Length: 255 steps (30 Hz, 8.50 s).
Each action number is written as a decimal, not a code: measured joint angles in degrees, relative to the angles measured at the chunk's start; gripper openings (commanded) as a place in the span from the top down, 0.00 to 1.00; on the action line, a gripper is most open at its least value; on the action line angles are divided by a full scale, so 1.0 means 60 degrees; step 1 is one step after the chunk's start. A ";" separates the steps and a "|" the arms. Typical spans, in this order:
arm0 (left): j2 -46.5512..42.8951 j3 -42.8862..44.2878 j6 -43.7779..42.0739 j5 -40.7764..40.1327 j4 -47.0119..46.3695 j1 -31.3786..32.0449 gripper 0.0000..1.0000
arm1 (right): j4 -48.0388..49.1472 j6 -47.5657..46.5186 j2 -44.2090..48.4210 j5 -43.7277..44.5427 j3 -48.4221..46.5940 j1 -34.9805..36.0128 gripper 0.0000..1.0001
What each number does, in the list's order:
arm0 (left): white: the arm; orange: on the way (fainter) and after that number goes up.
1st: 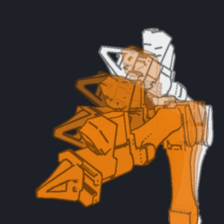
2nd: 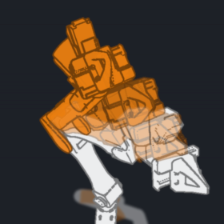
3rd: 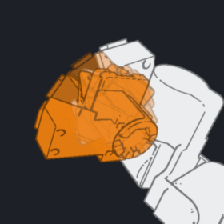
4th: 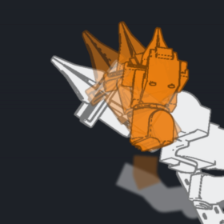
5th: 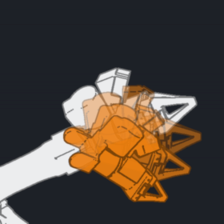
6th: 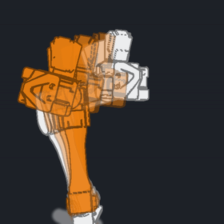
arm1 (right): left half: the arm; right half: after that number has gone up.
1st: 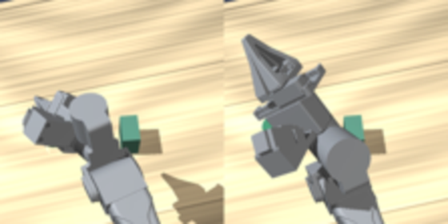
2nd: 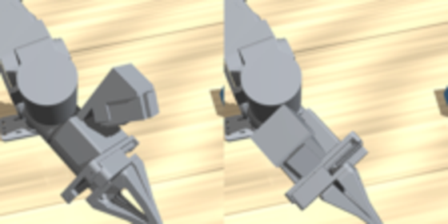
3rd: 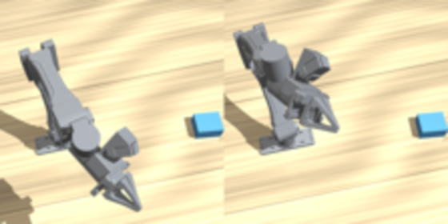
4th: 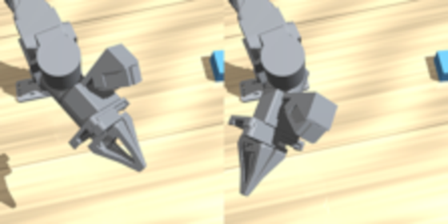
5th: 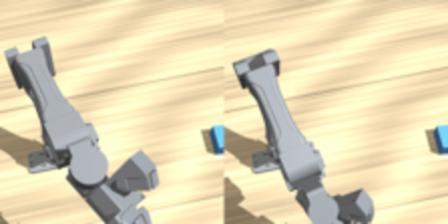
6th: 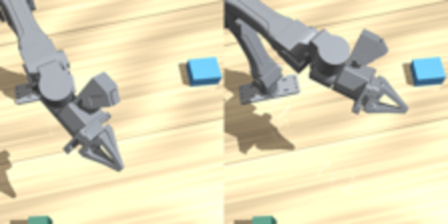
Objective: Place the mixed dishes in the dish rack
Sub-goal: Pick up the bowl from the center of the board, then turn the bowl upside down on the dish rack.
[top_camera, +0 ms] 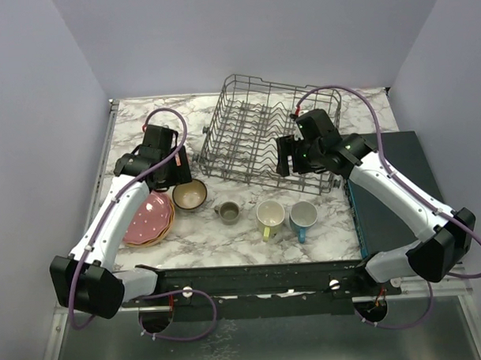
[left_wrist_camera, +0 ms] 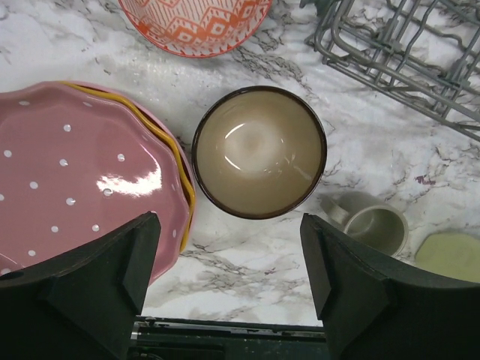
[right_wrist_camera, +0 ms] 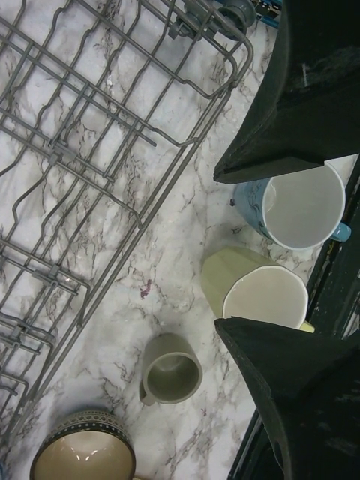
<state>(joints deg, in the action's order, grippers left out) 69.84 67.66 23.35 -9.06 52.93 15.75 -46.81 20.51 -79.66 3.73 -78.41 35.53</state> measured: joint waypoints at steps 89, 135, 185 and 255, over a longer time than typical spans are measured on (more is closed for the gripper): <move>0.3989 -0.0659 -0.0579 0.0878 -0.1490 -0.0736 0.96 | 0.0044 0.0226 0.0229 -0.0353 0.0958 0.0025 0.25; 0.0397 -0.0025 0.0364 0.5311 -0.0346 -0.0721 1.00 | 0.1351 0.1701 0.1545 -0.3348 0.0969 0.0025 0.01; -0.0539 -0.0401 0.3461 0.8630 -0.4393 -0.0721 1.00 | 0.7967 0.6615 0.0922 -0.5413 0.2116 0.0025 0.00; -0.0393 -0.0896 0.3810 0.8950 -0.5173 -0.0729 0.49 | 0.7839 0.6564 0.0619 -0.5257 0.2167 0.0025 0.54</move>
<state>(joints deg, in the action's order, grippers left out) 67.48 62.28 46.22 44.64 21.89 11.38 0.23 59.90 -75.94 -27.81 -65.41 35.68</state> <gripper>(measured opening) 0.463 0.699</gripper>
